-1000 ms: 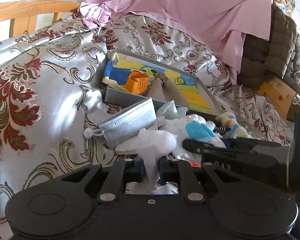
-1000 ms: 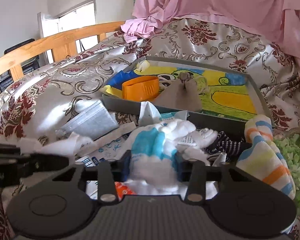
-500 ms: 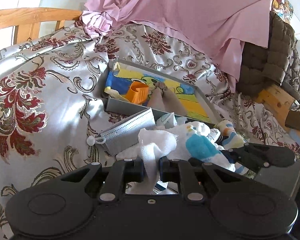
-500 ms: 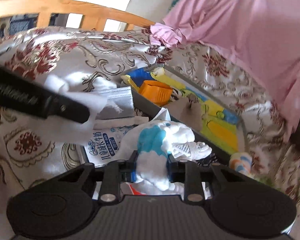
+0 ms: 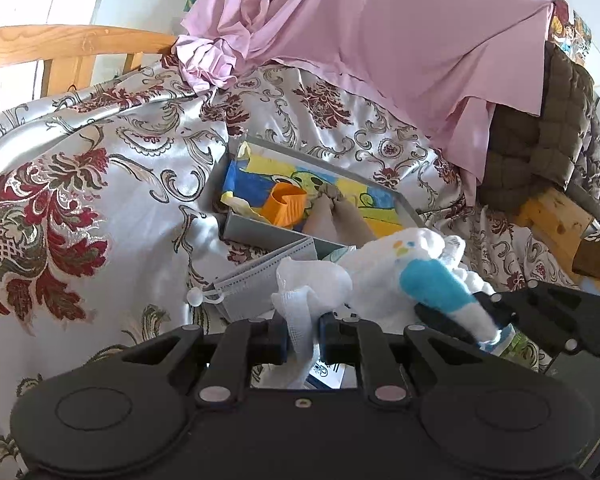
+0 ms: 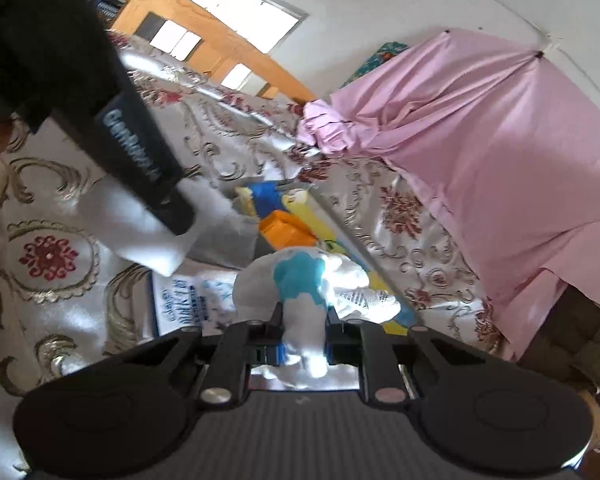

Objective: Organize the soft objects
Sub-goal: 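Lift the tissue and baby cloth and carry both over the painted tray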

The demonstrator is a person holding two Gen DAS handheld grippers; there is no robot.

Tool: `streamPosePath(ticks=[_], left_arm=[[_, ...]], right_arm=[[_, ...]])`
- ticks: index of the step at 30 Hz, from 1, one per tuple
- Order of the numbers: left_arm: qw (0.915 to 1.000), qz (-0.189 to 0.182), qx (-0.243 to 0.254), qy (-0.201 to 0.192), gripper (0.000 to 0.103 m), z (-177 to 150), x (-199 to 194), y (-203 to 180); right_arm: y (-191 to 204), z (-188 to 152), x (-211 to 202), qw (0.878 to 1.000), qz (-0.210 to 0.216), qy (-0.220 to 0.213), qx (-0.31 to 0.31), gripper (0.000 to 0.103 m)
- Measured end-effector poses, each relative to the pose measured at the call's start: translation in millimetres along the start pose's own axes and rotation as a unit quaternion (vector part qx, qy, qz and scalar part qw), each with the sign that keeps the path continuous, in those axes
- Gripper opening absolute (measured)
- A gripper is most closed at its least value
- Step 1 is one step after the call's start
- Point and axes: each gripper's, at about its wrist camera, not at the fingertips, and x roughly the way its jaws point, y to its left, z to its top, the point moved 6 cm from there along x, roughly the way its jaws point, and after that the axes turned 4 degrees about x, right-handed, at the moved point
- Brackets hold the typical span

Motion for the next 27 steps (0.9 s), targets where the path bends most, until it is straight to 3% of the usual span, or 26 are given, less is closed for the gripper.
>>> streamPosePath(ticks=[14,18,27], left_arm=[[1.0000,0.004,0.005,-0.007,0.015,1.5,-3.0,-0.8],[0.9999,-0.012,-0.002,-0.009,0.015,5.2,-2.8,-2.2],[0.9981,-0.039,0.009,-0.047,0.015,44.6,6.8,-21.6]], right_arm=[[-32.7,2.1,-2.9,0.997,-0.028,-0.005,0.069,0.018],[-43.3,2.3,-2.4,0.995,-0.038,-0.010,0.088,0.018],[-82.5,7.5,1.9,0.986,-0.070,-0.047,0.143,0.018]])
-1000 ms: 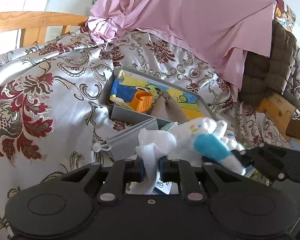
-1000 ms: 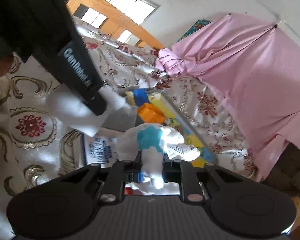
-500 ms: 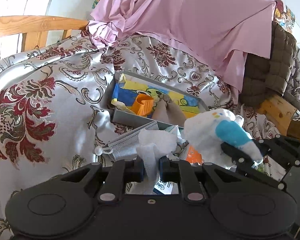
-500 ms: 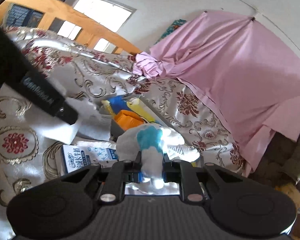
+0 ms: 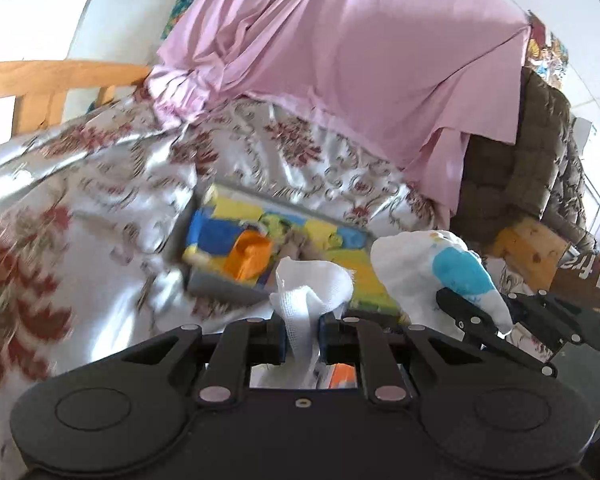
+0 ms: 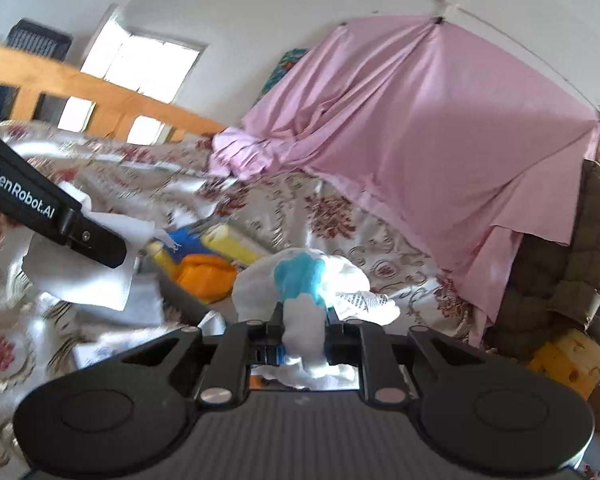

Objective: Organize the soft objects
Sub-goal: 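Lift the tissue and baby cloth and carry both over the painted tray, then lower the tissue and cloth into the tray and open both tools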

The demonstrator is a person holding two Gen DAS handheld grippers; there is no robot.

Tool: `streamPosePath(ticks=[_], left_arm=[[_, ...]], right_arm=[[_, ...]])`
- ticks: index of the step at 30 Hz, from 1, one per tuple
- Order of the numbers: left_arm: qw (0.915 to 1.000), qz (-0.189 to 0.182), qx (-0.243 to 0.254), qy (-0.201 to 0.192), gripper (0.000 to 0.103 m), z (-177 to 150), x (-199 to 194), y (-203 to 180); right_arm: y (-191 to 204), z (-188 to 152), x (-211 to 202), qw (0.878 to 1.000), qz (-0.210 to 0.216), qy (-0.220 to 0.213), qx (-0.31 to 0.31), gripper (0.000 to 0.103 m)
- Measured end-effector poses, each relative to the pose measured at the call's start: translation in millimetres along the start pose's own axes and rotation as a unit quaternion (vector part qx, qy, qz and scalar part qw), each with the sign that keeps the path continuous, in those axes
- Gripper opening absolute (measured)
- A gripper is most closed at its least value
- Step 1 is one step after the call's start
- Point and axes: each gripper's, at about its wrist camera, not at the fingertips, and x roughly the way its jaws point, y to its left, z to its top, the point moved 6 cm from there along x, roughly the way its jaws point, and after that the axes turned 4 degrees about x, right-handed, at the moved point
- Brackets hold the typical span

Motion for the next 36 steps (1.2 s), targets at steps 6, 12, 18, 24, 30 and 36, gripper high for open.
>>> streamPosePath(ticks=[6,12,18,24,30,36], left_arm=[[0.9996,-0.015,0.020,-0.009,0.016,39.6,56.0,-9.9],[0.9996,-0.020,-0.011,0.017,0.016,75.6,128.5,-4.2],[0.9984,-0.013,-0.021,0.050,0.016,88.2,200.9,-7.4],[0.9961,-0.006,0.014,0.087,0.016,72.0,245.6,-14.5],[0.9913,0.007,0.014,0.130,0.016,53.3,267.4,-6.0],[0.9889,0.026,0.010,0.146,0.029,49.1,267.6,1.8]], right_arm=[[-34.1,6.5,44.2,0.997,0.013,-0.004,0.072,0.019],[-79.8,6.1,102.6,0.980,0.037,0.011,0.195,0.019],[-105.7,-10.3,156.7,0.964,0.039,0.064,0.256,0.019],[-103.9,-29.8,192.7,0.949,0.051,0.119,0.288,0.019],[-91.9,-53.8,211.1,0.936,0.061,0.176,0.297,0.019],[-88.0,-60.5,213.8,0.931,0.065,0.189,0.305,0.038]])
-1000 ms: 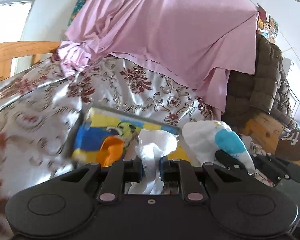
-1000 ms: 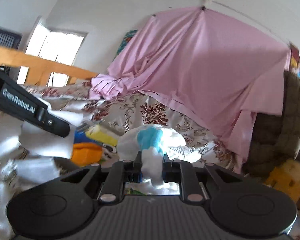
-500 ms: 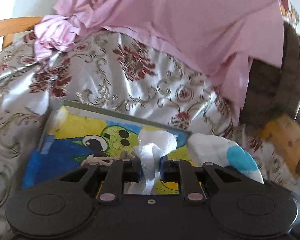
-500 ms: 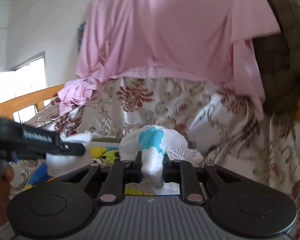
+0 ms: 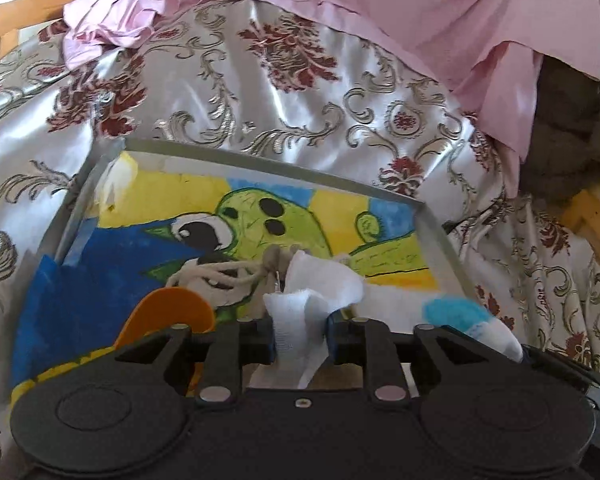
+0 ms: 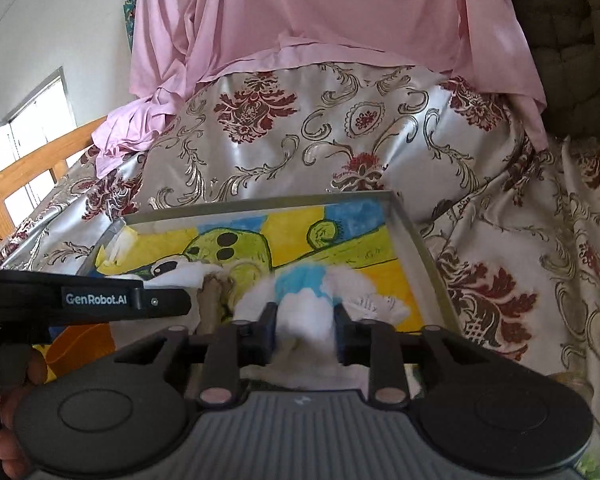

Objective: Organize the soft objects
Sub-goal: 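Lower the tissue and cloth into the tray and open both tools, then move both tools back over the remaining pile of soft items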

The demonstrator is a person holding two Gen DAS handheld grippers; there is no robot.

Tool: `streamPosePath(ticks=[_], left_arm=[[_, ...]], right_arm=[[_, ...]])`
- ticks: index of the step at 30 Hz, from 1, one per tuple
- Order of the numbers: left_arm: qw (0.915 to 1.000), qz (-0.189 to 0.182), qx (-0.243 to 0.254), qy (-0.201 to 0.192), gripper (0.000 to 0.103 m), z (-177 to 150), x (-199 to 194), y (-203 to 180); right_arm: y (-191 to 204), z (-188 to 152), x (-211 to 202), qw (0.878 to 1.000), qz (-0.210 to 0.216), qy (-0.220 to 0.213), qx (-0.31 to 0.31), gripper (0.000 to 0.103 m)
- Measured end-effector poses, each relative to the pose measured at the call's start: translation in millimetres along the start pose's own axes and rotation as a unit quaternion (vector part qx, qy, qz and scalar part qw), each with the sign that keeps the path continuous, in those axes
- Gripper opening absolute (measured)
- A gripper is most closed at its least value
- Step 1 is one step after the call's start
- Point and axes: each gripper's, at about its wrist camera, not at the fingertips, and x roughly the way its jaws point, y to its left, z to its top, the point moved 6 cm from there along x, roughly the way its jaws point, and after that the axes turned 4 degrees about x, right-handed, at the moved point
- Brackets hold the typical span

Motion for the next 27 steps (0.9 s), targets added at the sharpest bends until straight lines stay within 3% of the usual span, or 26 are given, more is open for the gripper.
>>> streamPosePath(ticks=[6,16,23,27], left_arm=[[0.9997,0.017,-0.016,-0.001,0.060,1.2,-17.3,6.4],[0.9956,0.012,-0.007,-0.092,0.097,14.0,-111.2,-3.3],[0.9877,0.016,-0.004,-0.156,0.102,3.9,-190.3,-12.7],[0.9815,0.019,0.007,-0.190,0.102,-10.5,-231.7,-19.5]], right_arm=[[-2.5,2.5,-8.9,1.000,-0.005,-0.004,0.007,0.050],[6.9,33.9,-98.3,0.996,0.015,-0.086,0.023,0.094],[14.4,33.5,-168.4,0.990,0.013,-0.137,0.025,0.103],[22.9,25.6,-207.5,0.985,0.011,-0.173,0.025,0.103]])
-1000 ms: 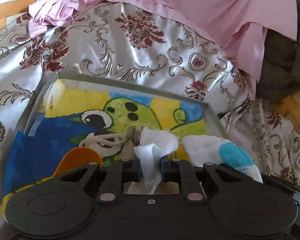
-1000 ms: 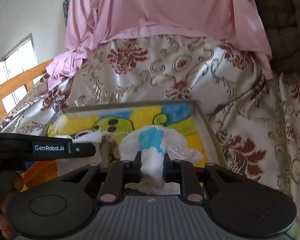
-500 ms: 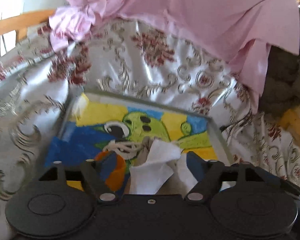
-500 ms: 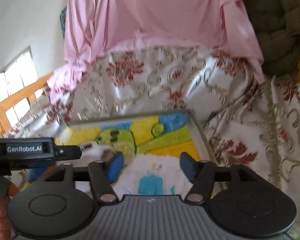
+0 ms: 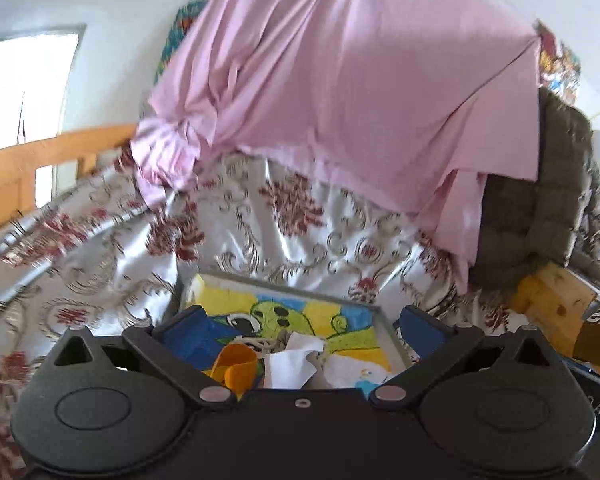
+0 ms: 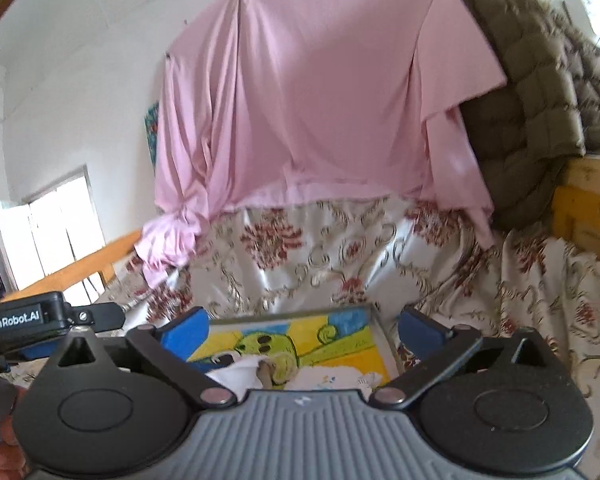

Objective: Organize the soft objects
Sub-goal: 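Move both tools back over the remaining pile of soft items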

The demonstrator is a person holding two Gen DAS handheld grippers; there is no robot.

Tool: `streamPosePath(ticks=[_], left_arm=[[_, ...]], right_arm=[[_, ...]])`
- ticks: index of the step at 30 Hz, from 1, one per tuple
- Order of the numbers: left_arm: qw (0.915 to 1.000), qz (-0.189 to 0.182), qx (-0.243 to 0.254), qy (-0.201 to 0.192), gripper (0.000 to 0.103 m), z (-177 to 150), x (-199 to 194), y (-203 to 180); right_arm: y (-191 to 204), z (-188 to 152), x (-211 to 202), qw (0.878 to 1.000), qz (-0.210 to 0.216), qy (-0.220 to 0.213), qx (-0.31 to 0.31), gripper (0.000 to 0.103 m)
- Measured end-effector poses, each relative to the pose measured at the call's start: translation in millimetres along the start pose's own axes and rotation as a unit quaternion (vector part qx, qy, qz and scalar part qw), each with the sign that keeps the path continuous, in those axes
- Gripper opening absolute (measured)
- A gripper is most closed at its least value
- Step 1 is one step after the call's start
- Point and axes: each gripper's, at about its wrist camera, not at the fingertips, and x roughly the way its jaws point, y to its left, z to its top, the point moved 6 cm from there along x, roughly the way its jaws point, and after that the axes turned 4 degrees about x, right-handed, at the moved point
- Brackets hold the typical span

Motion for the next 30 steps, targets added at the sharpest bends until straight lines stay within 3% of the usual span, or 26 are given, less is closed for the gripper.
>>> streamPosePath(ticks=[7,11,17,20,30], left_arm=[[0.9982,0.010,0.042,-0.043,0.102,-11.8,-68.7,-2.9],[0.9973,0.008,0.058,-0.045,0.102,-27.6,-98.5,0.7],[0.9972,0.012,0.056,-0.048,0.102,-54.4,-135.9,15.1],[0.9965,0.013,0.068,-0.047,0.102,-64.6,-147.5,19.5],[0.9952,0.006,0.097,-0.008,0.102,-95.9,-161.1,28.9]], right_arm=[[20.4,-11.5,-57.5,0.998,-0.019,-0.041,-0.031,0.103],[29.0,-26.0,-89.1,0.995,-0.039,-0.069,-0.054,0.103],[38.9,-45.9,-129.8,0.994,-0.027,-0.081,-0.065,0.103],[43.0,-55.0,-147.4,0.994,-0.020,-0.084,-0.070,0.103],[42.2,-80.5,-171.4,0.995,-0.059,-0.041,-0.067,0.103]])
